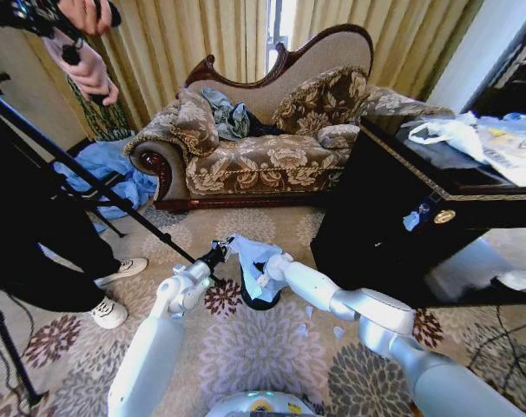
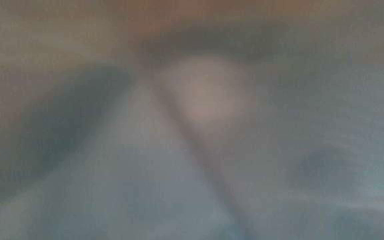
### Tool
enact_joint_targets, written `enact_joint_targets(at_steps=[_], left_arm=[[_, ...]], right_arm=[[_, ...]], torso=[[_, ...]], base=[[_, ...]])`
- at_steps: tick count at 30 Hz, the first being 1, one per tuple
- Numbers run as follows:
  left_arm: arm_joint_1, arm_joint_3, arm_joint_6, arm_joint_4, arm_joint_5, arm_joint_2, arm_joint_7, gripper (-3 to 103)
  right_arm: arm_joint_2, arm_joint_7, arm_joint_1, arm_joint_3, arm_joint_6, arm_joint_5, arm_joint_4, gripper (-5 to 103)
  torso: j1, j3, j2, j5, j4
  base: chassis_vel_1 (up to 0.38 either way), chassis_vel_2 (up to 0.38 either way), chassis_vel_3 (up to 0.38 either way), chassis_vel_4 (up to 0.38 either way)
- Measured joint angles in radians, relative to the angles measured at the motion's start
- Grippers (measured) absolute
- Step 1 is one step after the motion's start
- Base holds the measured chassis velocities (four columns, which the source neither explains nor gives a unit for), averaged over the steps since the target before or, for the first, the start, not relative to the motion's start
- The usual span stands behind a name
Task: Place a garbage bag over the trash bin.
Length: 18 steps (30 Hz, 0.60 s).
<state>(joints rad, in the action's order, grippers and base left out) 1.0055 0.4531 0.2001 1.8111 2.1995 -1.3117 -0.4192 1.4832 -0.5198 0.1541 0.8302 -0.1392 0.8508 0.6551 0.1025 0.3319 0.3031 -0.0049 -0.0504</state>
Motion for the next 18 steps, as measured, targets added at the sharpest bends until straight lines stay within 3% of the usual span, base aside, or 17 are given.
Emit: enact_joint_targets(at_steps=[4, 18], left_arm=[[-0.009, -0.004, 0.000, -0.011, 0.001, -0.002, -0.001, 0], [-0.056, -0.037, 0.007, -0.071, -0.023, -0.031, 0.016, 0]], right_arm=[[0.013, -0.029, -0.004, 0.007, -0.023, 0.005, -0.029, 0], [0.099, -0.013, 0.013, -0.027, -0.036, 0.053, -0.171, 0]], torso=[[0.000, 0.000, 0.000, 0.0000, 0.0001], [0.000, 0.000, 0.000, 0.0000, 0.0000]], base=[[0.000, 0.000, 0.000, 0.000], [0.000, 0.000, 0.000, 0.000]])
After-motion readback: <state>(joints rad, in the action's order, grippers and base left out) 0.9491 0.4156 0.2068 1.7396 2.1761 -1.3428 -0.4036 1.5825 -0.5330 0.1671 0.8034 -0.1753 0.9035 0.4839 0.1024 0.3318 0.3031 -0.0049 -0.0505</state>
